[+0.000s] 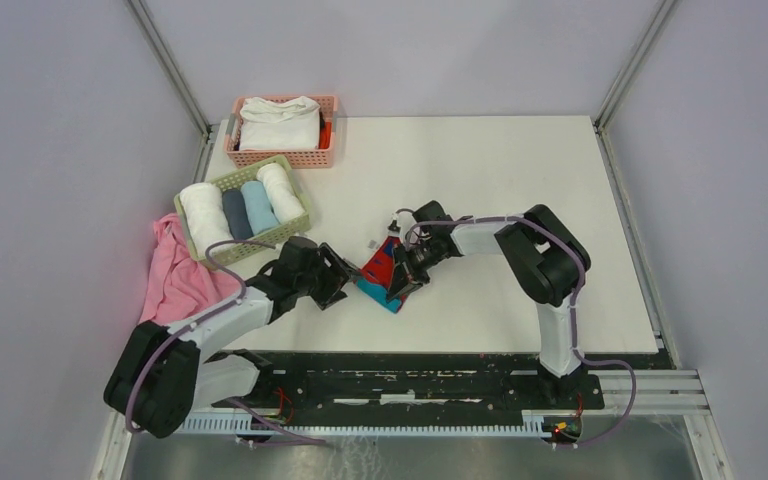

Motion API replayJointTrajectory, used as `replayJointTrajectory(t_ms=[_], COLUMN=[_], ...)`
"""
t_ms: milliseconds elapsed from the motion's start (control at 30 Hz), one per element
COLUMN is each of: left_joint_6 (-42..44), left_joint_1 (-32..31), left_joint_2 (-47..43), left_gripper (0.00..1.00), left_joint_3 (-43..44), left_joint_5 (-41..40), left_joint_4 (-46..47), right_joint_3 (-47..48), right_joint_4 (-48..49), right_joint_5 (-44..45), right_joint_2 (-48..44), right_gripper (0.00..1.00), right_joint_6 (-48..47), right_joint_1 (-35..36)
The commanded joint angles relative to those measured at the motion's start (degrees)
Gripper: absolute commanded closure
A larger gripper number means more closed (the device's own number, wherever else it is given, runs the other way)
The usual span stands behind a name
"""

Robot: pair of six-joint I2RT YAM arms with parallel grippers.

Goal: Roll the towels
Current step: Roll the towel at the center of the board.

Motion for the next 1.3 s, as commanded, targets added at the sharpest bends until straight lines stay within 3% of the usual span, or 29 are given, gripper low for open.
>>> replayJointTrajectory(t_ms=[0, 200, 333, 533, 633, 867, 1033, 1267], left_joint_6=[-0.58, -1.14, -2.51, -3.30, -2.55, -0.59, 0.32, 0.76], left_joint_1=[-0.06, -0.51, -0.50, -0.46, -0.51, -0.46, -0.45, -0.49], left_joint_2=[5.21, 12.49, 15.91, 20.59, 23.08, 24.42, 24.24, 25.06], left_gripper=[0.27, 0.29, 0.37, 0.50, 0.54, 0.56, 0.55, 0.55], left_joint_3=[-0.47, 1.24, 1.02, 1.49, 2.50, 4.29, 5.16, 5.60], left_joint_5=[4.82, 4.28, 2.70, -1.79, -2.01, -2.62, -2.96, -2.46], left_joint_4=[11.13, 14.39, 14.39, 11.00, 9.67, 6.81, 5.61, 5.95], right_joint_3=[-0.17, 0.38, 0.64, -0.82, -3.32, -8.61, -8.96, -7.02], right_joint_4=[4.33, 5.15, 4.83, 0.25, -0.22, -0.45, 2.15, 3.48], right_joint_5=[-5.30, -6.45, -4.93, 3.43, 9.96, 39.73, 58.43, 70.00], right_joint_2=[3.88, 6.33, 6.10, -2.35, -8.66, -25.38, -26.83, -19.52], right_gripper=[1.00, 1.00, 1.00, 0.82, 0.68, 0.44, 0.38, 0.38], right_joint_6=[4.39, 6.27, 6.94, -0.30, -4.15, -17.75, -26.81, -31.85], right_joint_1=[-1.80, -3.07, -3.59, -3.30, -2.01, 9.86, 20.89, 27.23])
